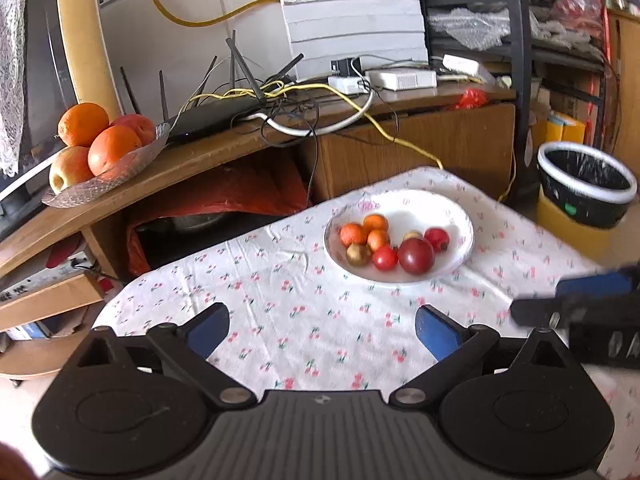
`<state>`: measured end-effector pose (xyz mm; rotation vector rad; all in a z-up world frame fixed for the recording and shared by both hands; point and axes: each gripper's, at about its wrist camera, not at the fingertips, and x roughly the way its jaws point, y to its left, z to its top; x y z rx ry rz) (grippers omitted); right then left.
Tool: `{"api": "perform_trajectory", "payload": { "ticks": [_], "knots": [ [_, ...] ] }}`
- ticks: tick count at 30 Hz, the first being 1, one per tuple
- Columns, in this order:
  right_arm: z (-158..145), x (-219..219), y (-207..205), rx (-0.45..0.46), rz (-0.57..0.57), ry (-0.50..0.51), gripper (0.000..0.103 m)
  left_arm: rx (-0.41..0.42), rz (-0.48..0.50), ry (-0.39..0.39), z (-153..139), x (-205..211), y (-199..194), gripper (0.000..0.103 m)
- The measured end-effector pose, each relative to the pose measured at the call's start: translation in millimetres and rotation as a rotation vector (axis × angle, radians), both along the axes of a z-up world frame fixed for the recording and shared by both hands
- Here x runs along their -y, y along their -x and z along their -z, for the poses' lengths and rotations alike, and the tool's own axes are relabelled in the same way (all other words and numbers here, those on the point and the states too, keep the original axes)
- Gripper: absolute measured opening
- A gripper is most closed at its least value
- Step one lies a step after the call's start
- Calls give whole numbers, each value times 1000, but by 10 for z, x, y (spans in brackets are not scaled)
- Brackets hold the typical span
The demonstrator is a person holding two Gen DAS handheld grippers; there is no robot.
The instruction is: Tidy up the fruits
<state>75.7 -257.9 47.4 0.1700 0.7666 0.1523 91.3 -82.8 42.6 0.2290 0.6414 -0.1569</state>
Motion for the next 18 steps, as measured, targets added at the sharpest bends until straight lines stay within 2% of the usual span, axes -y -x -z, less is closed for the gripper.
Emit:
{"api": "perform_trajectory", "payload": {
  "ticks": [2,8,18],
  "knots": [
    [-20,6,67,5,4,-7,42,-2,0,-19,28,-4,77,103],
    [16,-41,277,-12,-2,-6,43,-16,2,2,19,-53,256,103],
    [25,-111,576,-24,-14,-7,43,-14,11,-5,-8,-83,611,103]
  ]
}}
